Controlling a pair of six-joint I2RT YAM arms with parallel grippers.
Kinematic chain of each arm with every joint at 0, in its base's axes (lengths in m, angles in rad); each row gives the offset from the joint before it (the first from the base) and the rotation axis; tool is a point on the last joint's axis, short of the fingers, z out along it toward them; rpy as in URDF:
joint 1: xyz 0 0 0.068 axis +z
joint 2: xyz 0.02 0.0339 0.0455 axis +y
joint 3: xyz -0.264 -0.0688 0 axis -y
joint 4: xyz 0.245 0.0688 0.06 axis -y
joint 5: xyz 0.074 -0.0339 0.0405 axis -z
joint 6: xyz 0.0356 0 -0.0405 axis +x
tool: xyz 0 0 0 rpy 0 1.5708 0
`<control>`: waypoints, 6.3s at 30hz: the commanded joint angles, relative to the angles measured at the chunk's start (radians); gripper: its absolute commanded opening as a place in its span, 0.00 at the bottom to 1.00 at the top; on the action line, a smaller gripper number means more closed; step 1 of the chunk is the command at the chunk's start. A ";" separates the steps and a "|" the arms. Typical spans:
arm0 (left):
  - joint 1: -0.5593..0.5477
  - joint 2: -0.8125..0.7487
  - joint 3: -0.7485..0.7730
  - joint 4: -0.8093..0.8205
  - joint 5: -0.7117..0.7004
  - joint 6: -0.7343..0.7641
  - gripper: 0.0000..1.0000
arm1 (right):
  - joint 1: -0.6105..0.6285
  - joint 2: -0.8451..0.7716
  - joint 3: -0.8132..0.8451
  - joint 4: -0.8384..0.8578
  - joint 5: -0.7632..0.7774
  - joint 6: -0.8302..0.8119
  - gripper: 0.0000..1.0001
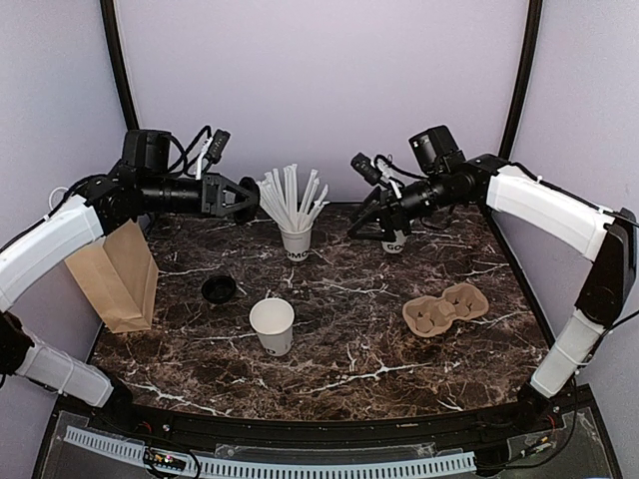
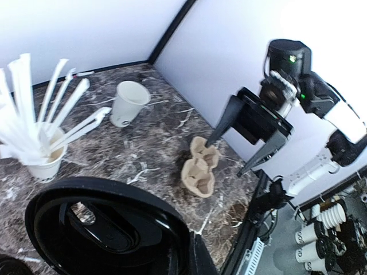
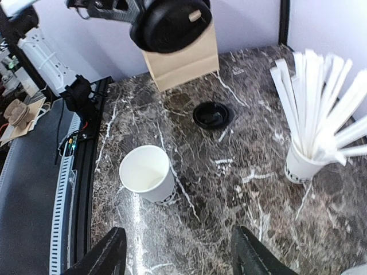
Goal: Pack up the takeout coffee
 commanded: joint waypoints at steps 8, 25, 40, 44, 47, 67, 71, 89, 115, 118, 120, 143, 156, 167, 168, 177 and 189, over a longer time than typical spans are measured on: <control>-0.062 -0.056 -0.200 0.602 0.303 -0.226 0.09 | 0.017 0.065 0.098 0.443 -0.286 0.670 0.84; -0.116 -0.032 -0.187 0.632 0.288 -0.227 0.09 | 0.120 0.203 0.221 0.640 -0.354 0.937 0.99; -0.124 -0.055 -0.192 0.602 0.247 -0.203 0.09 | 0.138 0.248 0.227 0.743 -0.368 1.037 0.99; -0.124 -0.059 -0.190 0.602 0.239 -0.195 0.09 | 0.148 0.249 0.220 0.772 -0.382 1.061 0.97; -0.124 -0.057 -0.189 0.604 0.239 -0.194 0.09 | 0.151 0.245 0.205 0.808 -0.390 1.087 0.92; -0.124 -0.108 -0.188 0.383 0.168 -0.064 0.47 | 0.099 0.227 0.141 0.722 -0.393 0.967 0.66; -0.124 -0.160 -0.161 0.052 -0.051 0.055 0.57 | 0.055 0.184 0.162 0.324 -0.259 0.564 0.67; -0.149 0.184 -0.118 -0.466 -0.314 0.016 0.39 | 0.056 0.000 0.013 -0.109 0.218 -0.014 0.66; -0.254 0.425 0.198 -0.581 -0.406 0.069 0.00 | 0.107 -0.042 -0.019 -0.190 0.268 -0.064 0.66; -0.260 0.433 0.236 -0.565 -0.417 0.068 0.00 | 0.113 -0.052 -0.014 -0.203 0.289 -0.073 0.66; -0.260 0.445 0.258 -0.558 -0.425 0.072 0.00 | 0.121 -0.056 -0.013 -0.215 0.296 -0.086 0.66; -0.286 0.498 0.313 -0.500 -0.357 0.058 0.37 | 0.314 0.149 0.243 -0.496 0.505 -0.236 0.65; -0.206 0.223 0.028 -0.384 -0.582 -0.123 0.39 | 0.388 0.376 0.527 -0.578 0.613 -0.235 0.67; -0.178 0.138 -0.154 -0.284 -0.529 -0.162 0.39 | 0.399 0.434 0.552 -0.558 0.653 -0.220 0.68; -0.178 0.139 -0.165 -0.275 -0.519 -0.166 0.39 | 0.399 0.439 0.550 -0.557 0.658 -0.220 0.68; -0.178 0.157 -0.223 -0.216 -0.476 -0.176 0.39 | 0.400 0.471 0.572 -0.544 0.667 -0.207 0.70; -0.176 0.239 -0.389 0.143 -0.247 -0.276 0.39 | 0.402 0.498 0.617 -0.551 0.651 -0.213 0.78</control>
